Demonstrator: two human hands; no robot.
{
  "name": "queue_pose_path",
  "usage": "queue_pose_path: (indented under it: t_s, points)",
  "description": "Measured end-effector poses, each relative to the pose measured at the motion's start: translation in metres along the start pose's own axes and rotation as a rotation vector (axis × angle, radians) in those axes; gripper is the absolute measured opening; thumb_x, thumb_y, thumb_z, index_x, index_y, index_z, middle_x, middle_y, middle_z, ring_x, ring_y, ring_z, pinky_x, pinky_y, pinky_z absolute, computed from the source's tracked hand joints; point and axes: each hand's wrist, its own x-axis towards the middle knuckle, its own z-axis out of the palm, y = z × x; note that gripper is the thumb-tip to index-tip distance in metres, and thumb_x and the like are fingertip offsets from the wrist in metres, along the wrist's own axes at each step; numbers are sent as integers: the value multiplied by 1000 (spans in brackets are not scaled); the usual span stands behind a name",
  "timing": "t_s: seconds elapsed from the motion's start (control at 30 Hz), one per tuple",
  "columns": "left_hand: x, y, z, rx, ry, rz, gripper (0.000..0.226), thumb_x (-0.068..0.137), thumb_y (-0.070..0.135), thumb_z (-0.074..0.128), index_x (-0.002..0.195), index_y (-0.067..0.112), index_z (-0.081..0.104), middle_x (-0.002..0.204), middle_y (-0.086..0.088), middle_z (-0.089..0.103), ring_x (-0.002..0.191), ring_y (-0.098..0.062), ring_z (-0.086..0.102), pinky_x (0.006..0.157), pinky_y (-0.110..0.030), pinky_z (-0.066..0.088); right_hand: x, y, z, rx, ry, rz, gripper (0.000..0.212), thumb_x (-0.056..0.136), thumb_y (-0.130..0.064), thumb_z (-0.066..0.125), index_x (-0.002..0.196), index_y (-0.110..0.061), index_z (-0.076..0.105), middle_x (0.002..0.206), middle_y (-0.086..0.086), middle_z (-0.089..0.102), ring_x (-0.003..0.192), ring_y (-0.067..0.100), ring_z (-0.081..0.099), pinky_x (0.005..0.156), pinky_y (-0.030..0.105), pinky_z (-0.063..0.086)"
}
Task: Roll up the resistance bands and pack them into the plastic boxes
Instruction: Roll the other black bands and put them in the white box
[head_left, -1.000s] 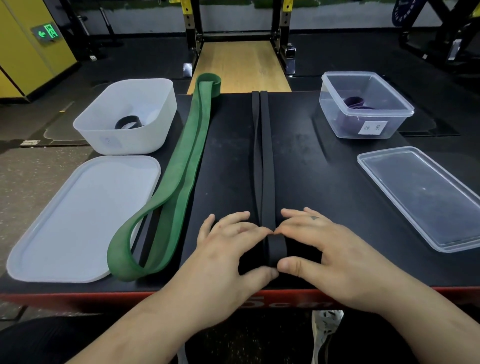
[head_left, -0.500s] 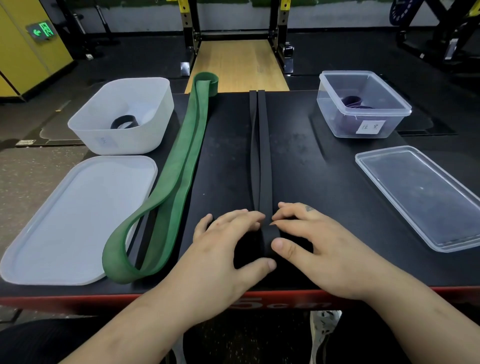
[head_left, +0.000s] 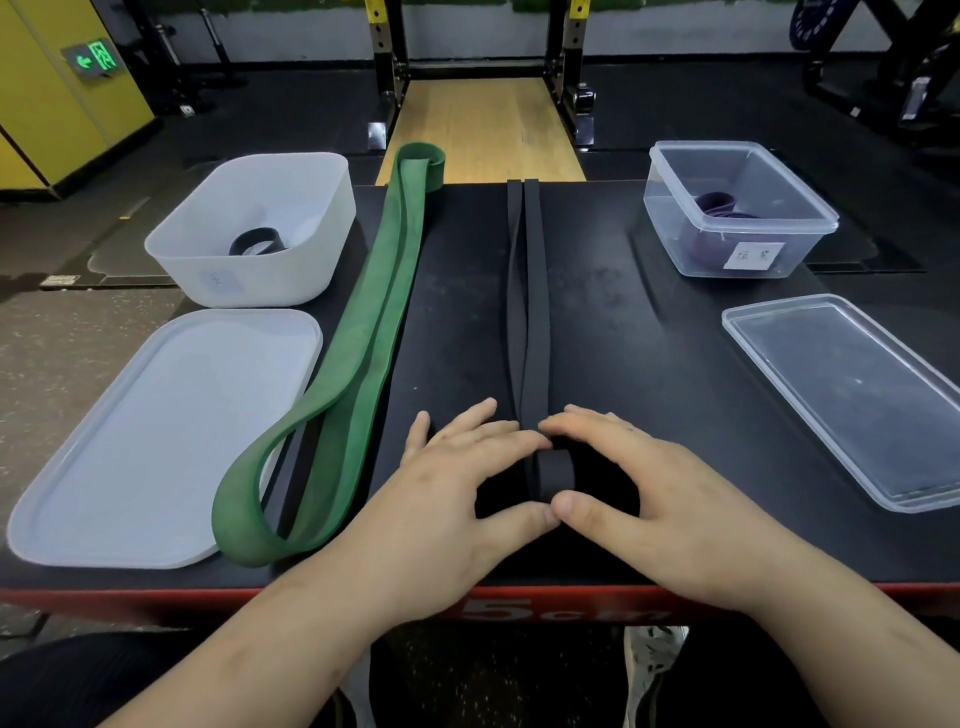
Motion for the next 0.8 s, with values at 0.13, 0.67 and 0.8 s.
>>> queue_pose_path:
  t_s: [0.13,0.67,0.8]
  points:
    - [2,0,0,-5,-18,7,57,93,61,56,147,50,42,157,27,36,145,21,-6,127,-40,-9,3,0,-2,30,-3,-25,49,82,-74,47,130,-70,35,143,-33,47,142,-10,35,118,32,37]
    - [7,-2,0,62,7,-10,54,98,60,43,150,43,40,131,50,30,142,25,-3,128,-35,-4,10,5,-3,-16,-11,3,55,78,-73,64,125,-80,36,160,-36,24,153,-8,4,124,27,16]
    - [6,-4,-3,59,-16,-21,69,92,64,56,153,51,28,146,44,22,139,28,-8,127,-30,-6,15,5,-6,-26,22,-20,57,73,-80,50,129,-73,41,156,-40,26,148,-16,5,123,20,11]
